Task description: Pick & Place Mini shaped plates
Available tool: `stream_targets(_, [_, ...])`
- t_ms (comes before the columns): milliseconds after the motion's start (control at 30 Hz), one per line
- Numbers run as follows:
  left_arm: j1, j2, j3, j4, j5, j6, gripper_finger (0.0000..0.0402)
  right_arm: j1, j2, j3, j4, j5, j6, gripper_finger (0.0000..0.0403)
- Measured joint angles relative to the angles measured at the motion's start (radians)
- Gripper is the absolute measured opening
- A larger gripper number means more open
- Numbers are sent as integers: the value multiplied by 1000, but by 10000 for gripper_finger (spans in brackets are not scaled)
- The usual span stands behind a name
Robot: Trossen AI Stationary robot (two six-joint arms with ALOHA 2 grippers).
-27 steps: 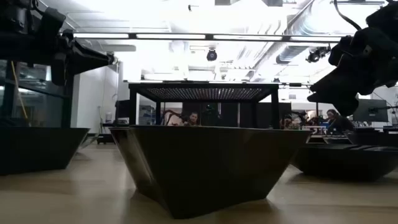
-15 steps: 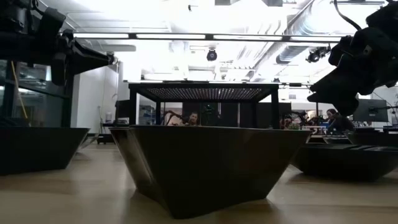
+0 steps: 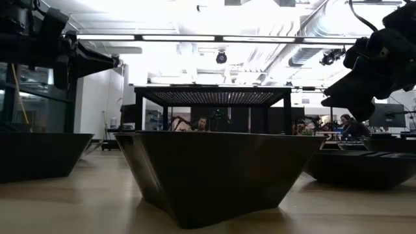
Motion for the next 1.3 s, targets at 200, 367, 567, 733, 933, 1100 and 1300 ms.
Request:
stream_targets(200, [0, 0, 0, 0, 0, 0, 92, 0, 0, 0, 0, 0, 0, 140])
stream_targets(367, [0, 0, 0, 0, 0, 0, 92, 0, 0, 0, 0, 0, 0, 140])
stream_targets(567, [0, 0, 0, 0, 0, 0, 92, 0, 0, 0, 0, 0, 0, 140])
stream_targets(733, [0, 0, 0, 0, 0, 0, 92, 0, 0, 0, 0, 1, -16, 140])
stream_targets(933, [0, 0, 0, 0, 0, 0, 92, -1, 0, 0, 8, 114, -136, 140])
stream_targets(1100, [0, 0, 0, 0, 0, 0, 92, -1, 0, 0, 14, 187, -119, 140])
stream_targets(1300, [0, 0, 0, 0, 0, 0, 92, -1, 0, 0, 49, 198, -137, 140])
